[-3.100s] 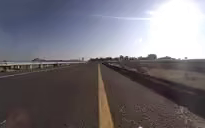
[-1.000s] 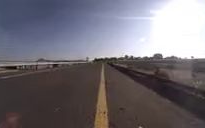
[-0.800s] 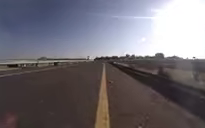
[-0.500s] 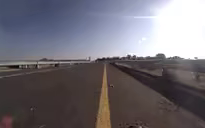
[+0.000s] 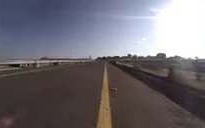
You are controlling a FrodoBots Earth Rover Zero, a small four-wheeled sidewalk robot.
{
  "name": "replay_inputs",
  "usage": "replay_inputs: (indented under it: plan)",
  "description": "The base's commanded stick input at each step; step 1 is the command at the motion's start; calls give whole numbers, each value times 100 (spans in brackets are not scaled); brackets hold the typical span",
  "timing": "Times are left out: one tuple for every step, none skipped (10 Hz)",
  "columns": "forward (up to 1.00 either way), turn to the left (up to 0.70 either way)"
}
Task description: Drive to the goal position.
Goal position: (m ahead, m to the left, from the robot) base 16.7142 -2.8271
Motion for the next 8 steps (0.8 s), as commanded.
replay_inputs:
  plan:
    - [70,0]
    - [70,0]
    - [70,0]
    - [70,0]
    - [70,0]
    - [70,0]
    - [70,0]
    - [70,0]
